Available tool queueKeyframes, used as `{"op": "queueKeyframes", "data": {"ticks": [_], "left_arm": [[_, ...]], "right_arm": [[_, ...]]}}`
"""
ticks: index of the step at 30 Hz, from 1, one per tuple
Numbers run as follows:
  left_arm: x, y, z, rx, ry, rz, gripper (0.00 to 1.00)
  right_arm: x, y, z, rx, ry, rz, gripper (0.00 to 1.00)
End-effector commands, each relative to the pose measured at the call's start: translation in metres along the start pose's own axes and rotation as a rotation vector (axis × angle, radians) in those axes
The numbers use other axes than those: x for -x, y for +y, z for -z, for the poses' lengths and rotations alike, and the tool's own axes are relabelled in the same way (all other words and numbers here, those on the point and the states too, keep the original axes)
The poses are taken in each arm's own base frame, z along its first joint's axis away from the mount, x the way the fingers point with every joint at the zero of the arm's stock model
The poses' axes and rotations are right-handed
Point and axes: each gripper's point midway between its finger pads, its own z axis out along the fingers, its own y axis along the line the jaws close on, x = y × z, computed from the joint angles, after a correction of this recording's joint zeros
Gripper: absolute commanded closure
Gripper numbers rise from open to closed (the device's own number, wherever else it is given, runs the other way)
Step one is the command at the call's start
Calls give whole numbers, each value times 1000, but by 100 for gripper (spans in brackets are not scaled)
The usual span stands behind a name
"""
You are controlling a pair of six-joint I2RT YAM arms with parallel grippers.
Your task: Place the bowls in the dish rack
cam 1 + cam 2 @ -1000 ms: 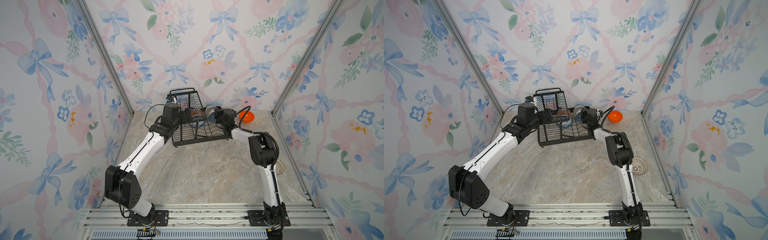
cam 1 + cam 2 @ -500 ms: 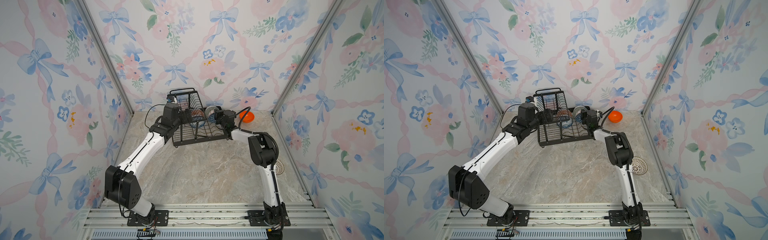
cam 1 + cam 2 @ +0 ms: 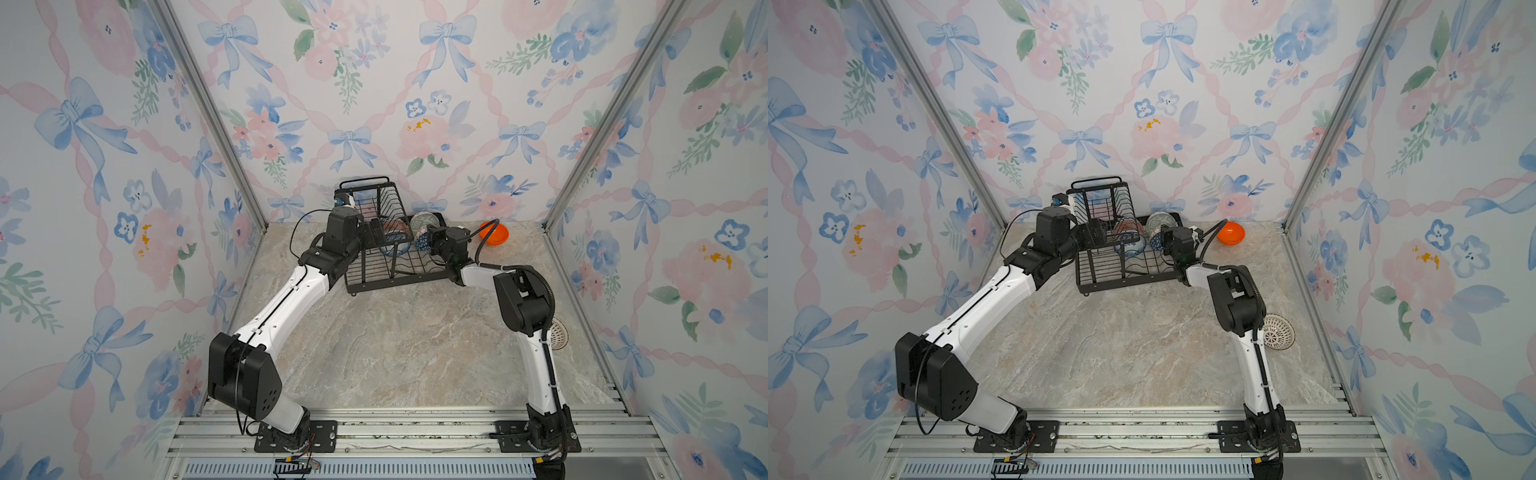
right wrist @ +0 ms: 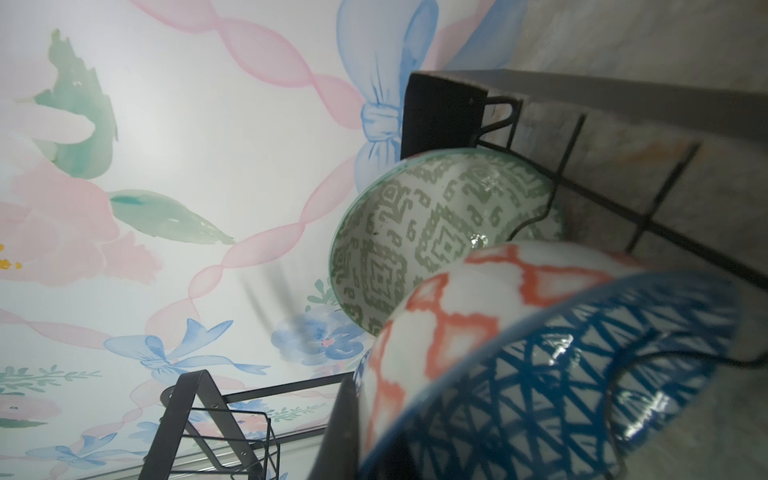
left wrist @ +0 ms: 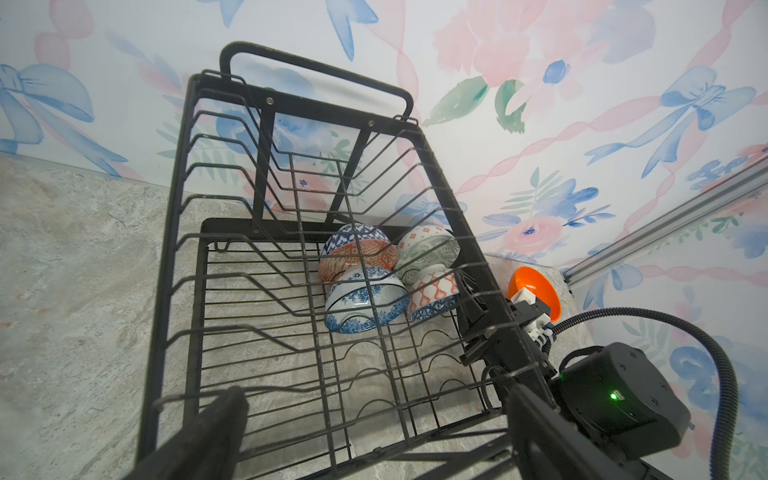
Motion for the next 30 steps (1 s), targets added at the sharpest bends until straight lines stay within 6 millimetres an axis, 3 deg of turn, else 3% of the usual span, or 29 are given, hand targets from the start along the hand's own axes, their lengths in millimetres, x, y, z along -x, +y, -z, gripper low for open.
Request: {"op": "queueKeyframes", "data": {"ticks": [1,8,14,16,30], "left_arm": [[-3,-13,11,-41,11,-18,2],[-3,-13,12,-39,7,-24,2],[0,-14,14,-40,0,-26,2],[1,-15,14,-41,-2,-28,2],[14,-23,17,-60,-27,-27,2]], "right_arm": [[-20,27,9,55,41,2,100],[-18,26,10,51,30,-15,100],[-16,31,9,56,27,-23,89],[-16,35,9,58,29,-23,81],[-7,64,14,90,24,-9,61]]}}
